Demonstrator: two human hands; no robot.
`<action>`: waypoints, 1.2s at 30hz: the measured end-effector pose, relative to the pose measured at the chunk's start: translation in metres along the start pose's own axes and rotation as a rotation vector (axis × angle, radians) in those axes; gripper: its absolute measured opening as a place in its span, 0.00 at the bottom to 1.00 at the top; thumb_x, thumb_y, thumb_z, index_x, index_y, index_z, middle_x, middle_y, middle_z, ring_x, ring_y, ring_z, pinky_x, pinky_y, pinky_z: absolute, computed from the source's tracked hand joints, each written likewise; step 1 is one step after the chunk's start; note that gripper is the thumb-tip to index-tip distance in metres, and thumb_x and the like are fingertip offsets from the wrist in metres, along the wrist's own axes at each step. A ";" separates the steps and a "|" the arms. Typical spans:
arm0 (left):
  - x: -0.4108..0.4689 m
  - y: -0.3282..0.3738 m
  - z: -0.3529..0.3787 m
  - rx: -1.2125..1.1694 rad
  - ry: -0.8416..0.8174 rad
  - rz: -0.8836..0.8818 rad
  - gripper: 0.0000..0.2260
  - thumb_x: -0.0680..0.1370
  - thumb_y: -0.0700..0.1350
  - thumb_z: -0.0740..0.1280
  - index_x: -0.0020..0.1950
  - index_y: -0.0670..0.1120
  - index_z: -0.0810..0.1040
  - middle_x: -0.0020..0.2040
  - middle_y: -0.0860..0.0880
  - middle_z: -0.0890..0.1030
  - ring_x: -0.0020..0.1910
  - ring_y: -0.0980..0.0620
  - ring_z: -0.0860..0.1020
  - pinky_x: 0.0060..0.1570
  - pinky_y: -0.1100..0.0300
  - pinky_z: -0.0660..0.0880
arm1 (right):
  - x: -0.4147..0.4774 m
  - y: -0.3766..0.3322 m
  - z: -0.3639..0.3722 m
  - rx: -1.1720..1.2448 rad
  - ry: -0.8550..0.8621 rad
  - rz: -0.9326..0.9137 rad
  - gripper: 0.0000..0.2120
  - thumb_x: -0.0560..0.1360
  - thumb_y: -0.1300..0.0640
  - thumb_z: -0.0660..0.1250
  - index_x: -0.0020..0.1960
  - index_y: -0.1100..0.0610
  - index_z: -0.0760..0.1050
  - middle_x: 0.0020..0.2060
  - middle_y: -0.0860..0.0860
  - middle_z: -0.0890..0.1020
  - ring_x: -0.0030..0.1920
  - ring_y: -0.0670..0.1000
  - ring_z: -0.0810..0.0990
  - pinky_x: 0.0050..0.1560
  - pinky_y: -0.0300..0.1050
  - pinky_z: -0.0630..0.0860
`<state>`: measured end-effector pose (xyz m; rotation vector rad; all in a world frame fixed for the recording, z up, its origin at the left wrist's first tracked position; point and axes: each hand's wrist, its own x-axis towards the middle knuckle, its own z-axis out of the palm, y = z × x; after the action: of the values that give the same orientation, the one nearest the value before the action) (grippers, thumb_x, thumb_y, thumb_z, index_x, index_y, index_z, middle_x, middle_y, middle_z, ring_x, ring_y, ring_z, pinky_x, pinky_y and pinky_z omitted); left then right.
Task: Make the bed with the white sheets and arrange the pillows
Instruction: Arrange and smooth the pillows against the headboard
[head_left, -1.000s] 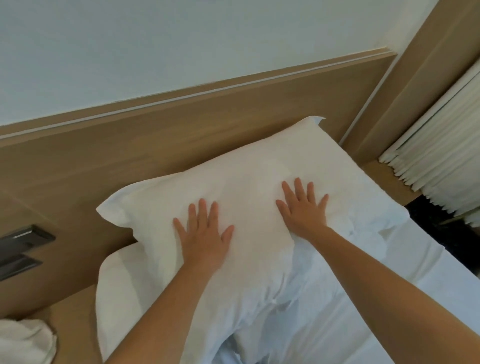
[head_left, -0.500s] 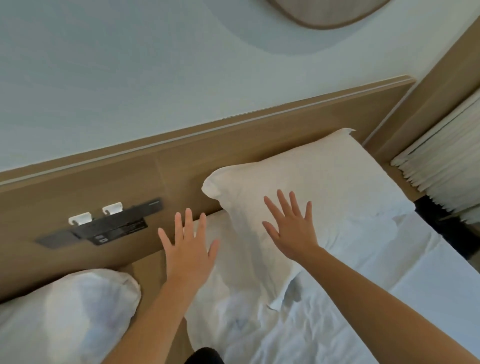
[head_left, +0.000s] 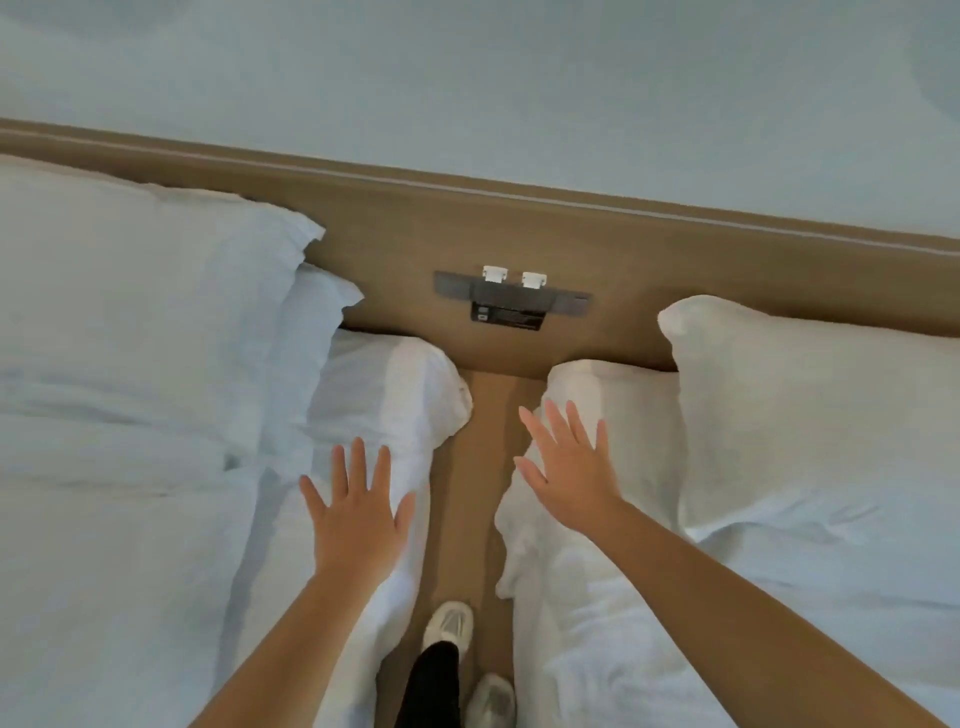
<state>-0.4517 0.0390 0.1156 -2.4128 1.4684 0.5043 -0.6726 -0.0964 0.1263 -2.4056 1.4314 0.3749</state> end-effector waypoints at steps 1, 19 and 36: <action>-0.008 -0.024 0.011 -0.005 0.001 -0.036 0.35 0.77 0.64 0.38 0.78 0.50 0.61 0.78 0.42 0.59 0.77 0.39 0.56 0.69 0.31 0.52 | 0.001 -0.026 0.006 -0.014 -0.037 -0.041 0.31 0.79 0.33 0.37 0.79 0.42 0.42 0.80 0.50 0.46 0.79 0.57 0.42 0.74 0.63 0.41; -0.034 -0.386 0.272 -0.565 -0.244 -0.919 0.33 0.80 0.65 0.46 0.80 0.51 0.42 0.80 0.44 0.42 0.78 0.43 0.42 0.72 0.36 0.47 | 0.121 -0.468 0.240 -0.237 -0.432 -0.725 0.32 0.81 0.38 0.50 0.79 0.43 0.38 0.79 0.50 0.42 0.79 0.55 0.39 0.76 0.60 0.44; 0.067 -0.498 0.390 -1.218 0.279 -1.457 0.26 0.79 0.60 0.61 0.69 0.44 0.67 0.64 0.41 0.75 0.63 0.40 0.74 0.58 0.52 0.68 | 0.209 -0.630 0.385 0.067 -0.261 -0.601 0.31 0.72 0.36 0.68 0.67 0.54 0.70 0.60 0.52 0.79 0.61 0.55 0.77 0.51 0.45 0.68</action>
<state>-0.0387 0.3661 -0.2408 -3.5007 -1.1930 0.7119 -0.0427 0.1724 -0.2206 -2.4710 0.5613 0.4528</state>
